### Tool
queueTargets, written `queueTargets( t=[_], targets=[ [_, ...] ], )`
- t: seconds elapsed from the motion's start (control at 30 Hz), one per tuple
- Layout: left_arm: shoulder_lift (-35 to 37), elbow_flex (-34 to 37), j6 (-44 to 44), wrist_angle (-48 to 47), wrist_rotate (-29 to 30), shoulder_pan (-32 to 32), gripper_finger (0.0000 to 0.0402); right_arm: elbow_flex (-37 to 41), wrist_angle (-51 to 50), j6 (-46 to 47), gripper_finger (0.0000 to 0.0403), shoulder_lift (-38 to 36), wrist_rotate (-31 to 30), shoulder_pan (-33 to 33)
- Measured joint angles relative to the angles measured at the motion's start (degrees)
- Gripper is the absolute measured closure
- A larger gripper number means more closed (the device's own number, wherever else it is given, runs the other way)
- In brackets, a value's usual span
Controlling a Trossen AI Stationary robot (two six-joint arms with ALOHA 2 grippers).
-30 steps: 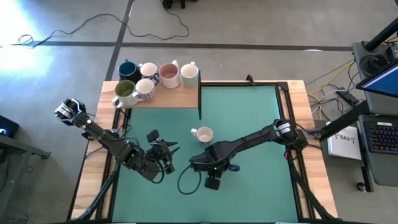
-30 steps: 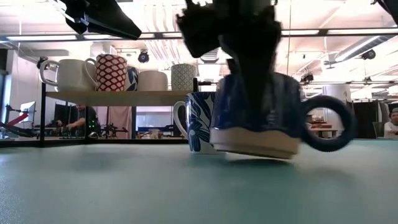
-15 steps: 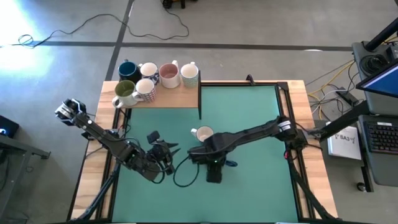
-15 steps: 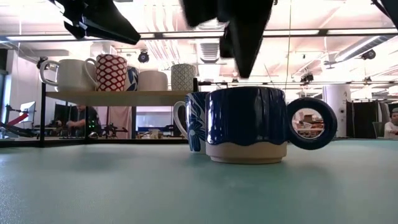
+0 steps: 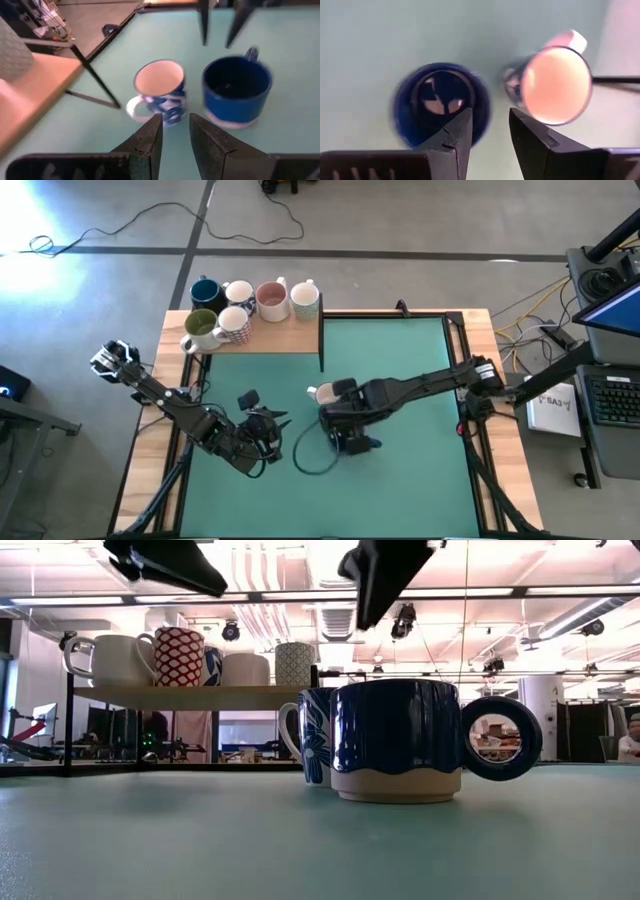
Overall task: Place coffee mugs
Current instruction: Put the white blue patterned mug on the shelf
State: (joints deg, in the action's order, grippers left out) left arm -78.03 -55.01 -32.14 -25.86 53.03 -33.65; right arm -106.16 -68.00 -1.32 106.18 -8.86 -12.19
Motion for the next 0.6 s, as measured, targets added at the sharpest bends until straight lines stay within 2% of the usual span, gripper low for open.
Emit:
queueTargets(
  t=[0.1, 0.3, 0.43, 0.6],
  targets=[
    [0.2, -4.8, -0.6, -12.5, -0.1, 0.0, 0.0322, 1.8, 1.4, 3.0, 0.0277, -0.5, 0.0, 2.8],
    [0.2, -16.8, -8.9, -37.6, 0.0, 0.0, 0.0322, 3.9, 5.3, 6.5, 0.0259, -1.3, 0.3, 6.6],
    [0.2, -21.7, -15.3, -43.9, 5.4, 0.0, 0.0322, 6.8, 8.5, 4.9, 0.0251, -1.6, 4.1, 8.4],
    [0.2, -23.8, -11.5, -46.6, 10.3, 0.0, 0.0322, 10.1, 10.7, 0.2, 0.0246, -1.9, 10.0, 9.7]
  ],
)
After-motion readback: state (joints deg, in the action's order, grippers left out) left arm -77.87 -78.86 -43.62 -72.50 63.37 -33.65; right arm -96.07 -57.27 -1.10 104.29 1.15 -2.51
